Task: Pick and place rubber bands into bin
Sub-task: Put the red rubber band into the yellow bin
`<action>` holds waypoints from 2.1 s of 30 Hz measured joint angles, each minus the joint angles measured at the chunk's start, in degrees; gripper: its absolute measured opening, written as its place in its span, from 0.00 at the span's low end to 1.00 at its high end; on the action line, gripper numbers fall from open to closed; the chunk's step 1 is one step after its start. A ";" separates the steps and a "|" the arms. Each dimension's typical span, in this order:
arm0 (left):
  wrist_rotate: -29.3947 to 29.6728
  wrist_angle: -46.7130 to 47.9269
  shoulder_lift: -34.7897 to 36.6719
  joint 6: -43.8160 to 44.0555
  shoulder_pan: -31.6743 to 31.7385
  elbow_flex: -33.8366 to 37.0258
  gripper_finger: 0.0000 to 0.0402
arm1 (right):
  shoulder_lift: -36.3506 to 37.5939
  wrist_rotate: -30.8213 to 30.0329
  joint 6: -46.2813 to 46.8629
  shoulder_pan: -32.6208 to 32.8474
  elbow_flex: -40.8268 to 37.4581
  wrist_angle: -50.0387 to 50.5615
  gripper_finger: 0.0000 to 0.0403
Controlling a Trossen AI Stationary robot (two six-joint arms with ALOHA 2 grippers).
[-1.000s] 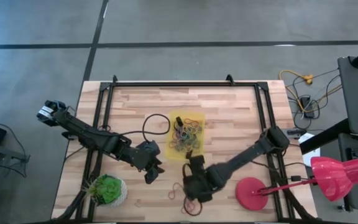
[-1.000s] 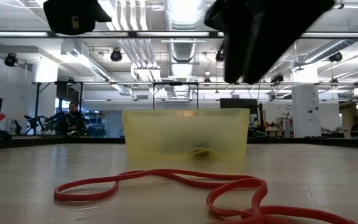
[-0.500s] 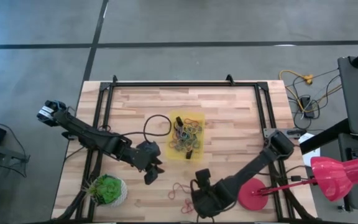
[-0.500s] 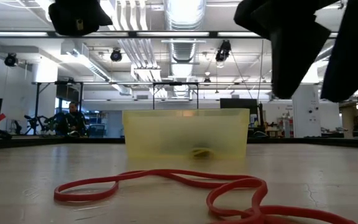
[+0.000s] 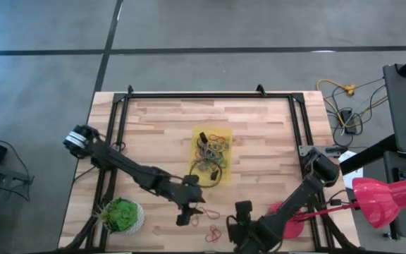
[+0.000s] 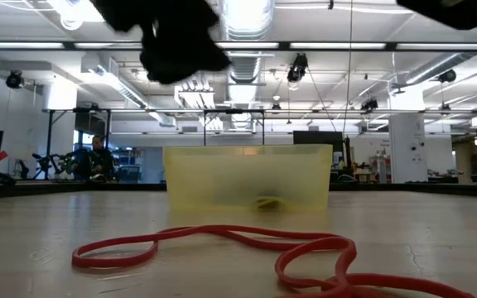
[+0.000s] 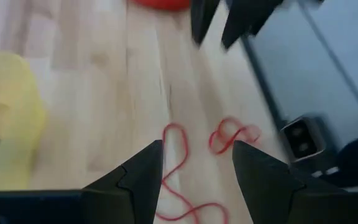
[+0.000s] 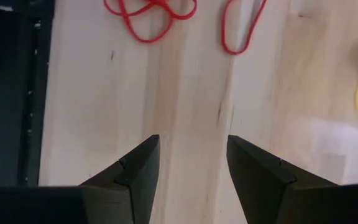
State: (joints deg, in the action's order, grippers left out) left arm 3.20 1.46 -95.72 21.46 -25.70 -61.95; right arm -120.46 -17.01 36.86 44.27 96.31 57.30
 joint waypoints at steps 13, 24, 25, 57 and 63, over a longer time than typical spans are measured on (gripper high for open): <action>0.08 -1.47 -12.43 0.65 -2.49 -1.34 0.44 | 0.00 -10.03 10.18 4.14 0.00 1.25 0.42; 9.13 -1.49 -14.21 0.63 -2.75 -2.44 0.44 | 0.04 -11.64 9.48 4.24 -0.09 1.48 0.41; 9.09 -1.46 -14.36 0.61 -2.82 -2.43 0.44 | 0.04 -11.68 9.46 4.24 -0.09 1.53 0.41; 6.57 -2.43 -18.78 -0.87 -3.38 -2.83 0.00 | 0.07 -11.64 9.66 4.04 -0.76 4.28 0.41; 11.51 3.33 -10.28 -4.11 -2.81 -4.62 0.00 | 0.07 -11.62 9.66 3.98 -0.76 4.44 0.41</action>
State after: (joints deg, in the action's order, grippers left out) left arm 14.70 4.78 -105.99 17.35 -28.51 -66.57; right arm -120.40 -28.63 46.52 48.25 95.55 61.75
